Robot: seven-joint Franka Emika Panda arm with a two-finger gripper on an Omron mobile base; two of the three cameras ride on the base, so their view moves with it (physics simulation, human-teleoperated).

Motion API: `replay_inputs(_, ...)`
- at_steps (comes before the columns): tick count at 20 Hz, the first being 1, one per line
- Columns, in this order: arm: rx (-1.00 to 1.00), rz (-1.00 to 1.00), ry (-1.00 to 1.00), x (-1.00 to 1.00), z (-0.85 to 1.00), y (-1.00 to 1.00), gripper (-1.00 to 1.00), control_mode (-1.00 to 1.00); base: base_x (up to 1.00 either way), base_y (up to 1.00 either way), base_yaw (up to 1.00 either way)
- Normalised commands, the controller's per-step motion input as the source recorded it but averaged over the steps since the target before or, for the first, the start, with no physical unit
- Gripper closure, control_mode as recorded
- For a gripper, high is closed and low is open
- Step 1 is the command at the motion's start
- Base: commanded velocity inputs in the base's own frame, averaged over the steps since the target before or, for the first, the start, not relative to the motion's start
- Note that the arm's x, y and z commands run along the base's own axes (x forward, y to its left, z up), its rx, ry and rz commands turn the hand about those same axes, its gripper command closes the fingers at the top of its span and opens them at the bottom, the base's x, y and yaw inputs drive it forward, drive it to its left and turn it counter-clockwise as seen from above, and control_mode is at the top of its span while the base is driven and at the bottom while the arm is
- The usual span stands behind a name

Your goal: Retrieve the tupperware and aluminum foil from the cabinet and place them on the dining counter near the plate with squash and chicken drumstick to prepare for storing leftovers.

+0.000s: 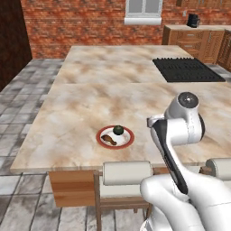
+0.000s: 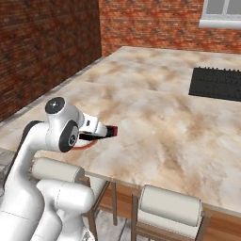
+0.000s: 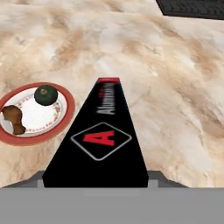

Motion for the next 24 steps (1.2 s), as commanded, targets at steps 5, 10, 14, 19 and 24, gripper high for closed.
replay_inputs(5, 0.00, 0.10, 0.10, 0.48, -0.50, 0.00, 1.00, -1.00, 0.00, 0.00, 0.00)
replay_inputs(10, 0.00, 0.08, 0.06, 0.41, -0.52, 0.00, 1.00, -1.00, 0.00, 0.00, 0.00)
replay_inputs(14, 0.00, 0.05, 0.02, 0.36, -0.54, 0.00, 1.00, -1.00, 0.00, 0.00, 0.00)
replay_inputs(19, 0.00, 0.03, 0.00, 0.34, -0.63, 0.00, 1.00, -1.00, 0.00, 0.00, 0.00)
replay_inputs(24, 0.00, 0.00, 0.00, 0.40, -0.94, 0.00, 1.00, -1.00, 0.00, 0.00, 0.00)
